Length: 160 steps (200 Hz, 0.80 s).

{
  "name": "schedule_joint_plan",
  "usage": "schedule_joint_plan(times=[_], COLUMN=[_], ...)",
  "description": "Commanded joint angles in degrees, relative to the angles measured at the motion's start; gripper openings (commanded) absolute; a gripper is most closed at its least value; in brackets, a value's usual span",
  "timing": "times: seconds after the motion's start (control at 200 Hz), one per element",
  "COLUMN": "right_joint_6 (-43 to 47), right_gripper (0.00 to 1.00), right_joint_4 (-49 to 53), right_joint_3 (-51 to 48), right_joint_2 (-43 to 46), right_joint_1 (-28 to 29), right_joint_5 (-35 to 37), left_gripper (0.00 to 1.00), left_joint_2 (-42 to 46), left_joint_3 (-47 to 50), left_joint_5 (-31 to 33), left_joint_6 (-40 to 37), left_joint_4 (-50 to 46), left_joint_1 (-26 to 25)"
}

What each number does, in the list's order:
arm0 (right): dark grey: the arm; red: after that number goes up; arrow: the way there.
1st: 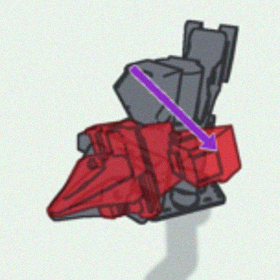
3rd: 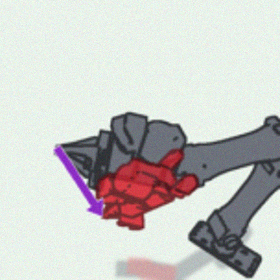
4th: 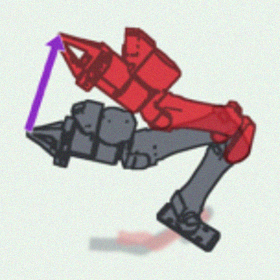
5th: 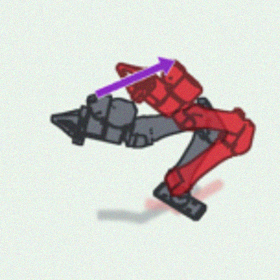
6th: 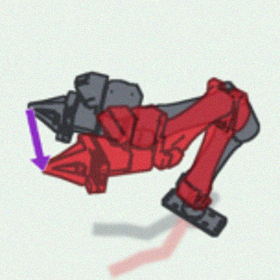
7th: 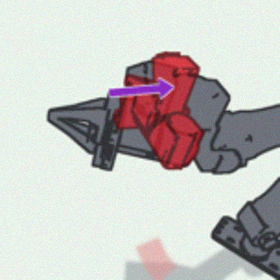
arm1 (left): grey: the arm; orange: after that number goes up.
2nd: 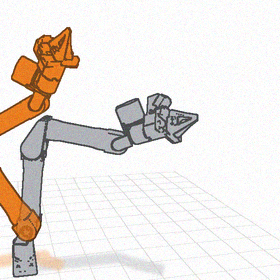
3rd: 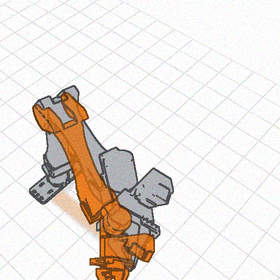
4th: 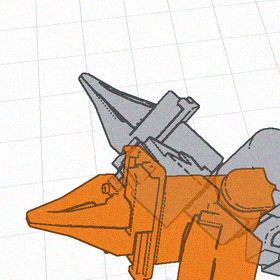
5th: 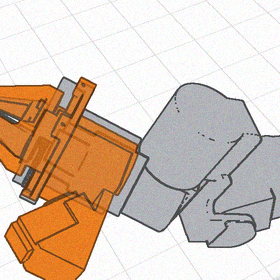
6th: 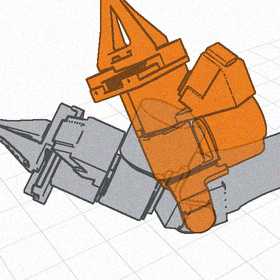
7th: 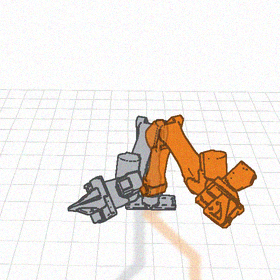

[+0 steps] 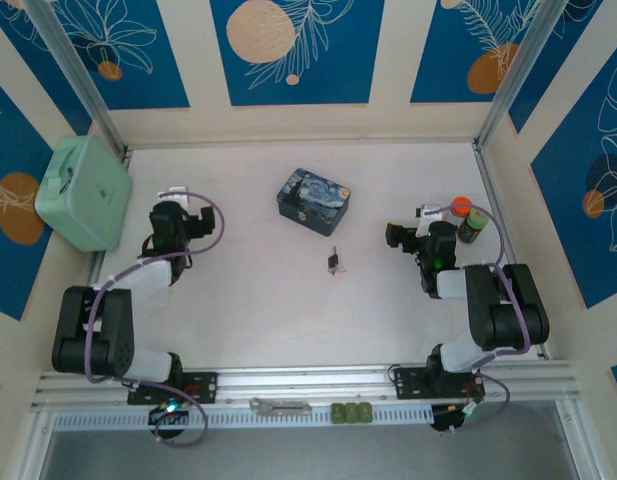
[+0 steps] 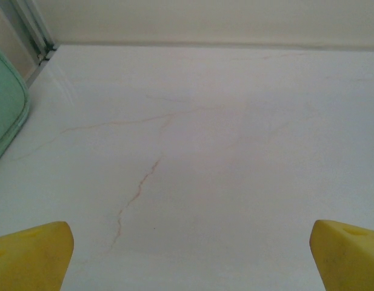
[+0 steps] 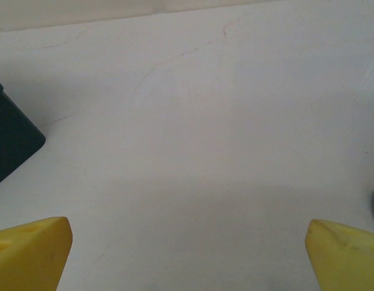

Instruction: Unlock a padlock with a key

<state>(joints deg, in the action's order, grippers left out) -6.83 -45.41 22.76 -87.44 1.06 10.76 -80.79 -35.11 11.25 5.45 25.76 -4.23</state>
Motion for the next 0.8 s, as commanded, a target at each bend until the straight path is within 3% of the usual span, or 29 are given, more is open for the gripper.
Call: schedule_joint_plan(times=[0.0, 0.11, 0.17, 0.27, 0.32, 0.385, 0.415, 0.525, 0.58, 0.795], right_joint_6=[-0.11, -0.11, -0.11, -0.11, -0.1, -0.11, -0.11, -0.11, -0.11, -0.11], right_gripper=[0.99, 0.99, 0.99, 0.99, 0.99, 0.99, 0.99, 0.99, 0.99, 0.99], right_joint_4=[-2.01, -2.26, -2.14, -2.21, -2.14, -2.18, -2.1, -2.12, -2.07, -2.1], right_joint_3=[0.43, 0.44, 0.36, 0.44, 0.43, 0.41, 0.44, 0.46, 0.45, 0.44], right_joint_2=[0.36, 0.25, 0.3, 0.28, 0.28, 0.29, 0.28, 0.25, 0.32, 0.34], right_joint_1=[0.17, 0.16, 0.17, 0.16, 0.17, 0.17, 0.17, 0.13, 0.13, 0.09], right_joint_5=[0.84, 0.92, 0.89, 0.92, 0.85, 0.92, 0.86, 0.79, 0.84, 0.82], left_gripper=[1.0, 1.0, 1.0, 0.99, 0.99, 0.99, 0.99, 0.99, 0.99, 0.99], left_joint_2=[0.25, -1.27, -2.7, -4.11, -2.98, -2.97, -3.41, -10.14, -7.49, -8.6], left_joint_3=[1.42, -5.09, -4.87, 2.75, 3.62, 8.87, 10.03, 16.29, 16.32, 14.99], left_joint_5=[2.51, 3.7, 3.26, 3.03, 3.05, 1.24, 1.48, -2.2, -1.6, -1.88], left_joint_6=[-0.4, 2.2, 2.25, 0.68, -1.66, -4.86, -4.38, -6.79, -5.65, -6.51], left_joint_4=[3.77, -12.08, -13.61, 0.34, 1.06, 14.14, 15.9, 35.79, 30.95, 30.25], left_joint_1=[0.71, 0.72, 0.71, 0.71, 0.39, 0.48, 0.54, 0.1, 0.1, 0.01])
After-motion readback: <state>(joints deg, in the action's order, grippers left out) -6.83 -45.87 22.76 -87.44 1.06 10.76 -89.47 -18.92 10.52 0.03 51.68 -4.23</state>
